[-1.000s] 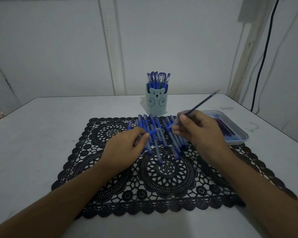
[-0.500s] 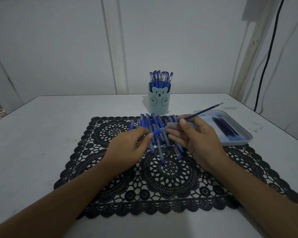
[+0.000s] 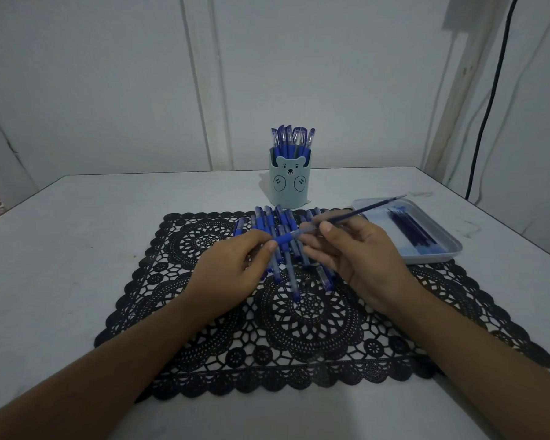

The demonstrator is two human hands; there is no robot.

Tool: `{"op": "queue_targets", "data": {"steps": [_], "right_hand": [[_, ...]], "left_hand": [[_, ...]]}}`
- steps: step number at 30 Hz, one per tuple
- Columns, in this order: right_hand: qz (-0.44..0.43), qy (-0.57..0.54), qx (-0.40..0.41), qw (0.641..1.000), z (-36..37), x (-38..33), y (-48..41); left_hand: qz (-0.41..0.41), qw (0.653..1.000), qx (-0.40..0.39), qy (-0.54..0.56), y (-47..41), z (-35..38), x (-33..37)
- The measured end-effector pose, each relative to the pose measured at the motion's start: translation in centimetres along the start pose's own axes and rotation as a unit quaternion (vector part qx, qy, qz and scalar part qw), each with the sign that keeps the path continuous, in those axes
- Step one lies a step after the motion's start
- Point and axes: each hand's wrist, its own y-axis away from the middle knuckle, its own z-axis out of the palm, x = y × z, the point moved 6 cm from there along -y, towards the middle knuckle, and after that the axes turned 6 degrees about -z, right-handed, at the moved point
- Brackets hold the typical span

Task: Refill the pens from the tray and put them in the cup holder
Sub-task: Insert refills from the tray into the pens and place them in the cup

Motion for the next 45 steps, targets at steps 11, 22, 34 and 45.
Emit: {"op": "queue_targets", "data": {"steps": [11,22,34,45], "right_hand": [[-0.117,0.67,-0.161,0.715,0.8,0.7,0.5],[-0.131,0.655,-0.174,0.723,1.4,0.3,0.5],[-0.234,0.394,0.106,0.882,-1.7,-4.3,0.5],[-0.179,0.443,-0.036,0.878,0.8,-1.9,0.8]], "left_hand": [[-0.075,0.995,0.025,0.059,-0.4,-0.4,-0.8],[-0.062,0.997,0.018,0.036,-0.3,-0.4,-0.3],[-0.072,0.997,0.009,0.038,-0.3,-0.3,-0.4],[-0.033,0.999,-0.001,0.02,-0.2,-0.1,0.0]]}}
